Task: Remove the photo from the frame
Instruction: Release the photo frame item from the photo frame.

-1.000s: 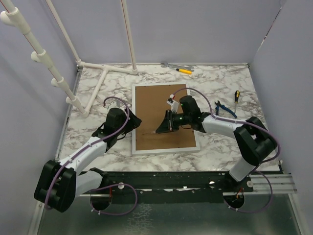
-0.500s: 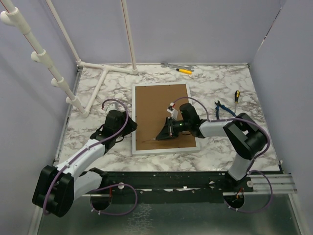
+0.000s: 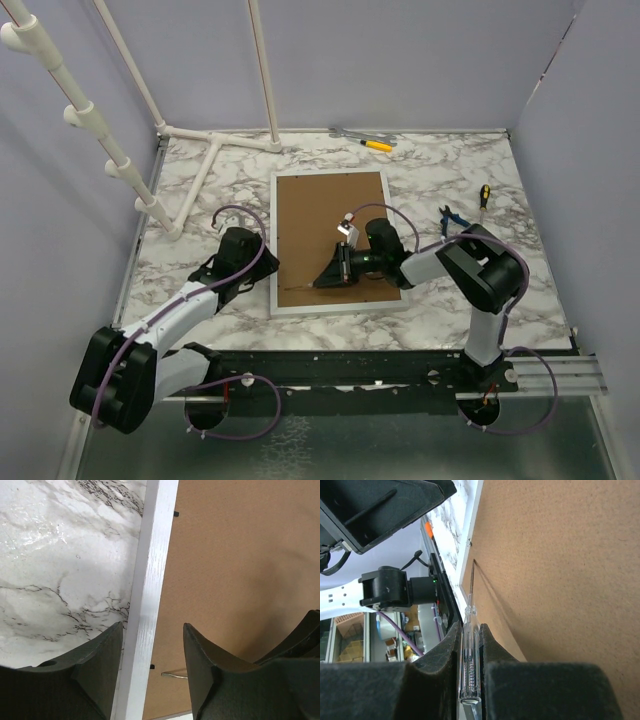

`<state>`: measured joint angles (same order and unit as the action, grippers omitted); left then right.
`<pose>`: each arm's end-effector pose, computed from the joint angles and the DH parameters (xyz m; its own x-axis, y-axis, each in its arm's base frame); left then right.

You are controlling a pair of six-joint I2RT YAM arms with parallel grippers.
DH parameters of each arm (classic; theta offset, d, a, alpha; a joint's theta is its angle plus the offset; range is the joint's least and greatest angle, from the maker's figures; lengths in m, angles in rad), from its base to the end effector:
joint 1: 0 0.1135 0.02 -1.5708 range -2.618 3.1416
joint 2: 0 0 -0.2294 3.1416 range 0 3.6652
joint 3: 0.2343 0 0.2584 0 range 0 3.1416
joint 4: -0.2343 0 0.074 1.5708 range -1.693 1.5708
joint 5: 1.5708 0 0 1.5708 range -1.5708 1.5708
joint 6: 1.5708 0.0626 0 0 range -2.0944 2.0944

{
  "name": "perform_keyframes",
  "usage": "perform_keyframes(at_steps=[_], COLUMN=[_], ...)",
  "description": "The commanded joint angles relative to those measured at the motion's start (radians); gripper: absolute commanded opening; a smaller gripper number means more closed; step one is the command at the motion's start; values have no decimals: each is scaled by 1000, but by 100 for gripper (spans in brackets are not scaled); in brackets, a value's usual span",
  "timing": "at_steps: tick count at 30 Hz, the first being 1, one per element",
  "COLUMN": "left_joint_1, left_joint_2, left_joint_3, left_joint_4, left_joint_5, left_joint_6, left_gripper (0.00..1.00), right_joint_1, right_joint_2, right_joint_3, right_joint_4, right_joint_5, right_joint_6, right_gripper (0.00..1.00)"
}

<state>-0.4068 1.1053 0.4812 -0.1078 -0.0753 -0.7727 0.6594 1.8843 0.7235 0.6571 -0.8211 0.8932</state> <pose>0.2384 -0.0976 0.1291 -0.6790 -0.4654 -0.5678 -0.1827 0.8562 -0.4833 0.2471 0.2495 0.0688 -0.9591 -0.0717 -0.2738 -0.2821 0.3218 0.9038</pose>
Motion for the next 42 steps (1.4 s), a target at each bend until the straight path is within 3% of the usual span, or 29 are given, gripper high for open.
perform_keyframes(at_steps=[1, 42], left_joint_1=[3, 3], left_joint_2=[11, 83], left_joint_3=[-15, -13], left_joint_4=[-9, -7], left_joint_5=[25, 65], left_joint_6=[10, 21], left_gripper=[51, 26], right_joint_1=[10, 20], right_joint_2=[54, 117], right_joint_3=[-25, 2], right_joint_4=[169, 213], right_joint_5=[-27, 24], right_joint_6=[32, 58], right_gripper=[1, 1])
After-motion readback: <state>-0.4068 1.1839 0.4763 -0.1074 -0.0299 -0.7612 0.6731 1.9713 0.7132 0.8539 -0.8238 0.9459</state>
